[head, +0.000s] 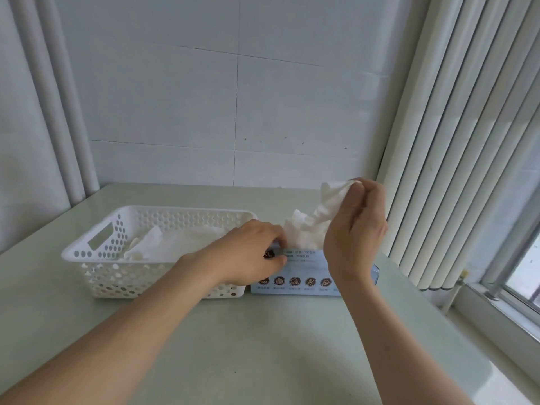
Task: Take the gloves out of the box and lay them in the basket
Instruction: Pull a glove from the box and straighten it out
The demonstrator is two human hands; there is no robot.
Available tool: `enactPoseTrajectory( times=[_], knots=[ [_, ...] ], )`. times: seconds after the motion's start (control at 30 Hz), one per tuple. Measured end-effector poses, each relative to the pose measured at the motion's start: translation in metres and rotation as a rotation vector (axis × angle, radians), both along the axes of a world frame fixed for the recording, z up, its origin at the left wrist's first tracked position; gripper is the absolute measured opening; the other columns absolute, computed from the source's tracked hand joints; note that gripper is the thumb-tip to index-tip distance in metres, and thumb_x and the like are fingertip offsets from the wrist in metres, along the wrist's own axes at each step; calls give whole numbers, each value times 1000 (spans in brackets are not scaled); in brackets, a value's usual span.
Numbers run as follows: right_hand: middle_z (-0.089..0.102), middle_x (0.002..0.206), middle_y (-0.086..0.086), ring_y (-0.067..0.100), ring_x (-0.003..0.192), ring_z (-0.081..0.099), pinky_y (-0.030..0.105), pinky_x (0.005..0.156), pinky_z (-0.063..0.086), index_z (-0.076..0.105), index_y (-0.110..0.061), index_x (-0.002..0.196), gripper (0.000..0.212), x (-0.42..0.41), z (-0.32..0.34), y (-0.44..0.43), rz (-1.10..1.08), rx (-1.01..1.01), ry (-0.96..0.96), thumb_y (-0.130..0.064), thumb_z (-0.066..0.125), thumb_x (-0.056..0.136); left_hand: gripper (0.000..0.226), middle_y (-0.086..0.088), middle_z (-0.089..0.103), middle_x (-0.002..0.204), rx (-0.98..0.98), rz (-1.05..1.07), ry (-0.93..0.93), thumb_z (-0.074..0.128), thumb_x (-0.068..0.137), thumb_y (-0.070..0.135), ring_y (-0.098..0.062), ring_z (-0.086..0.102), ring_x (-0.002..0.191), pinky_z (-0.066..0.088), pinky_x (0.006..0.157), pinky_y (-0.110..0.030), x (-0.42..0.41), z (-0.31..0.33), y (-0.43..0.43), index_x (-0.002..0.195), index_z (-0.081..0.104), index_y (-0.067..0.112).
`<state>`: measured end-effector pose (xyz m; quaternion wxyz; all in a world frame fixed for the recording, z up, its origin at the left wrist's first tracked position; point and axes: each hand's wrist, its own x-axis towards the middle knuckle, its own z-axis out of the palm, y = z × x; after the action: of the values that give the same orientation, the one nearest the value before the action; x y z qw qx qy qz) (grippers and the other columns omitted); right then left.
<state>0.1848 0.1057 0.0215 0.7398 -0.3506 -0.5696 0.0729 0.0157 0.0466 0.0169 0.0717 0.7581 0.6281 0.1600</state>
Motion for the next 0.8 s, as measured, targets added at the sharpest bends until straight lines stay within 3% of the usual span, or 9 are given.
enactPoseTrajectory(
  times=[0.13, 0.27, 0.4, 0.5, 0.6, 0.7, 0.8],
  knots=[
    [58, 80, -16, 5, 68, 52, 20, 62, 41, 58, -14, 100, 24, -3, 6, -11, 137, -28, 33, -17, 39, 114, 13, 18, 53, 127, 77, -21, -167, 59, 101, 32, -3, 50, 118, 39, 102, -28, -2, 5, -2, 113, 64, 34],
    [63, 78, -10, 7, 67, 53, 24, 61, 43, 65, -13, 100, 26, -7, 7, -13, 272, -141, 40, -21, 44, 113, 21, 18, 60, 134, 164, -25, -379, 53, 104, 33, 0, 53, 125, 39, 99, -22, -3, 20, -9, 122, 64, 33],
    [61, 75, -4, 8, 68, 54, 24, 61, 48, 66, -10, 90, 31, -9, 7, -16, 457, -342, 54, -24, 49, 112, 32, 14, 75, 110, 214, -101, -649, 68, 96, 56, -3, 71, 106, 54, 94, -32, 0, 32, -15, 116, 67, 32],
    [59, 76, 1, 14, 68, 53, 25, 60, 48, 62, -6, 86, 33, -9, 8, -19, 608, -447, 64, -21, 48, 112, 34, 13, 77, 101, 264, -45, -616, 79, 88, 53, -7, 74, 94, 61, 86, -39, 1, 30, -13, 112, 68, 32],
    [58, 74, 2, 17, 67, 53, 24, 56, 47, 61, -1, 91, 21, -10, 5, -16, 731, -560, 226, -8, 49, 107, 13, 15, 78, 96, 315, 2, -649, 71, 98, 34, -2, 73, 92, 59, 88, -34, -1, 28, -7, 108, 74, 27],
    [46, 83, 9, 27, 72, 40, 28, 55, 39, 50, 1, 90, 8, -10, 2, -11, 740, -681, 336, -8, 51, 91, 16, 12, 78, 90, 336, 32, -728, 65, 103, 32, -2, 71, 82, 56, 82, -30, -3, 29, -7, 100, 78, 24],
    [50, 68, 7, 27, 69, 44, 33, 63, 38, 48, -5, 76, 6, -10, 6, -16, 789, -813, 347, -11, 47, 76, 16, 4, 75, 83, 341, 74, -825, 65, 103, 32, -21, 68, 72, 58, 71, -39, -5, 32, -6, 99, 78, 25]
  ],
)
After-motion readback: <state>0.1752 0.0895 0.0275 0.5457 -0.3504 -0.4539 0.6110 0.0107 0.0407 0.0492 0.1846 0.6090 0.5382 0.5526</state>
